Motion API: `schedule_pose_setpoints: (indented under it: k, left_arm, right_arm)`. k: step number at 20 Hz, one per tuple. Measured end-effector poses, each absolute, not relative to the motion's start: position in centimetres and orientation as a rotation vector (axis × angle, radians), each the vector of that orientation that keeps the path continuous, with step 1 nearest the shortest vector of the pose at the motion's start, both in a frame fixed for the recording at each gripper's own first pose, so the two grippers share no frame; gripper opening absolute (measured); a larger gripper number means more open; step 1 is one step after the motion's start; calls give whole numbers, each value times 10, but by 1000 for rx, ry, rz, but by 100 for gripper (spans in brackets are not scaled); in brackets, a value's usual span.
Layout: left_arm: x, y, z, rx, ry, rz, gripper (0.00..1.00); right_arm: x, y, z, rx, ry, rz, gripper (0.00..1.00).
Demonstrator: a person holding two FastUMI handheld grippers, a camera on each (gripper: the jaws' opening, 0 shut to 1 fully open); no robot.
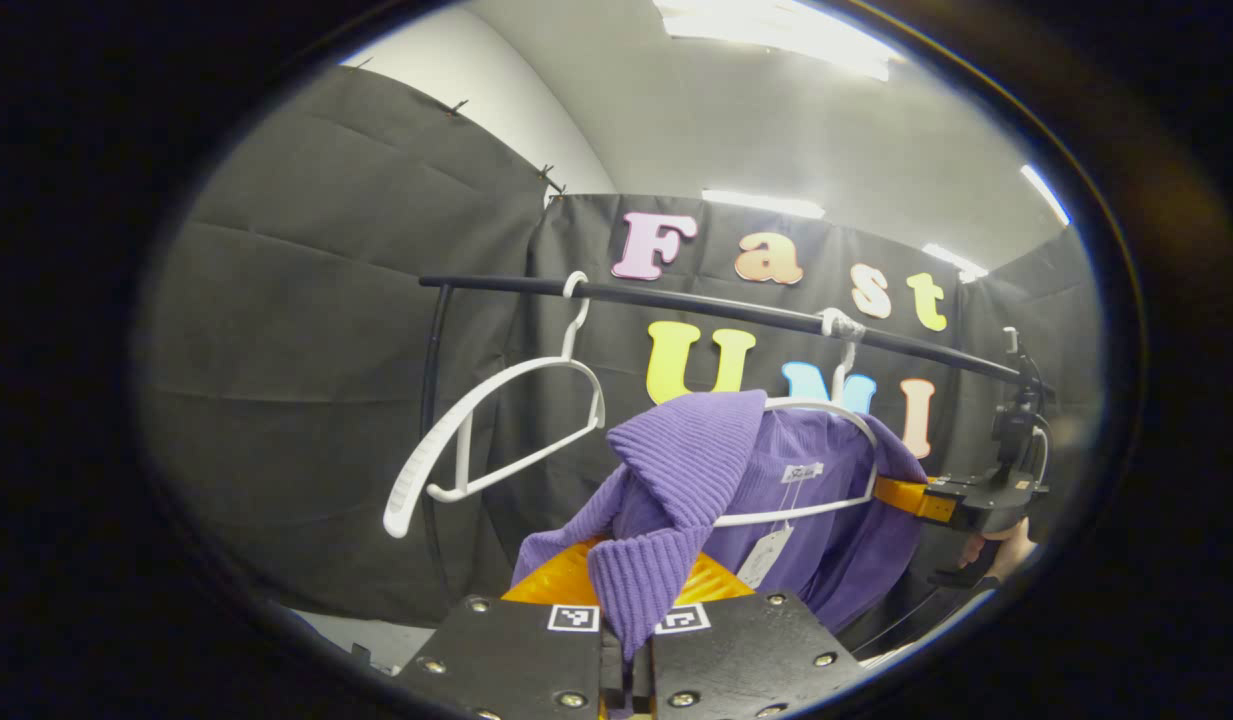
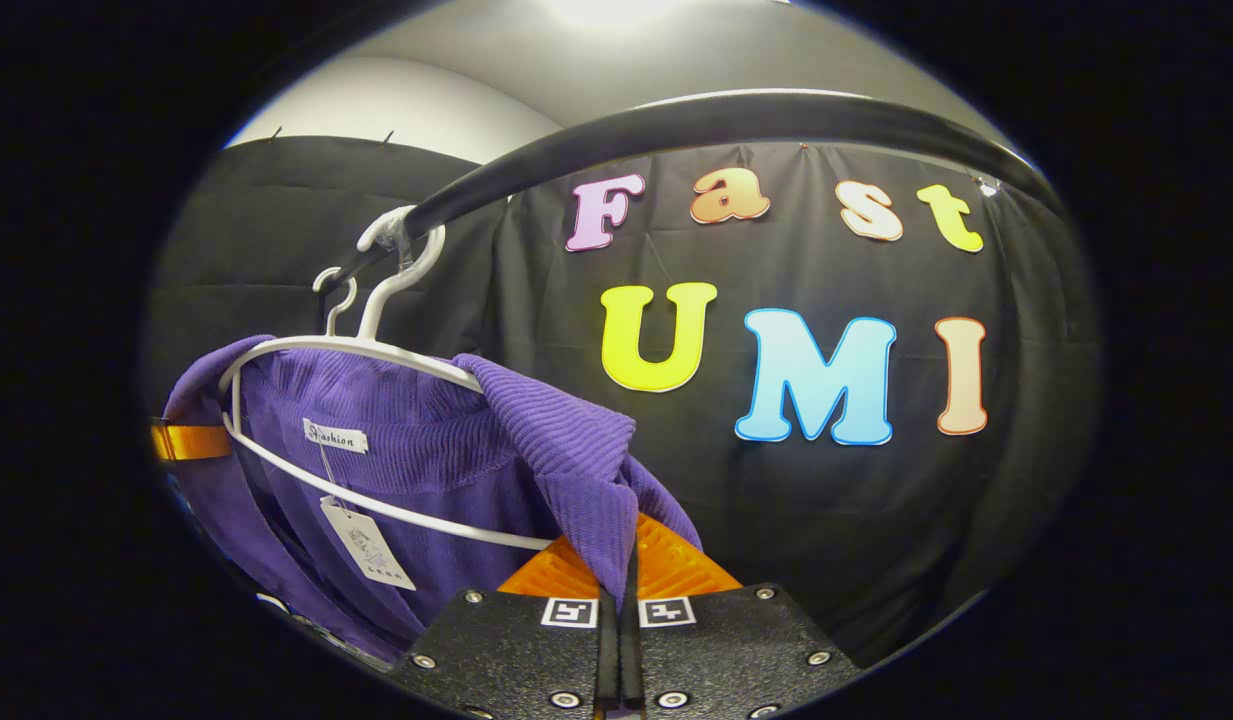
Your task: Grasp the clothes on the hanger with both hands and then place them into the laundry hamper below.
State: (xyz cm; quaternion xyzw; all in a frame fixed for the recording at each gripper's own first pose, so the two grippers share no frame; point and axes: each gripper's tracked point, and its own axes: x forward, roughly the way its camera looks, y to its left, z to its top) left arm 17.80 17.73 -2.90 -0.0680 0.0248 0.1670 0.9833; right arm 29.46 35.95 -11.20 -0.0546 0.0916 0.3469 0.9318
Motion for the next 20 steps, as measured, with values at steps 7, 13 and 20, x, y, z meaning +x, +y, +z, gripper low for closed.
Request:
schedule_pose_setpoints:
  k: [7,13,20]
  left_arm:
    - [170,185,-8,-111,29,341,0]
    - [150,164,-5,-125,167,141,0]
    - [137,154,15,-154,262,31,0]
  right_arm:
    - [293,349,-100,-179,134,658,0]
    - [286,352,-103,-174,148,659,0]
    - [281,355,-105,-165,173,674,0]
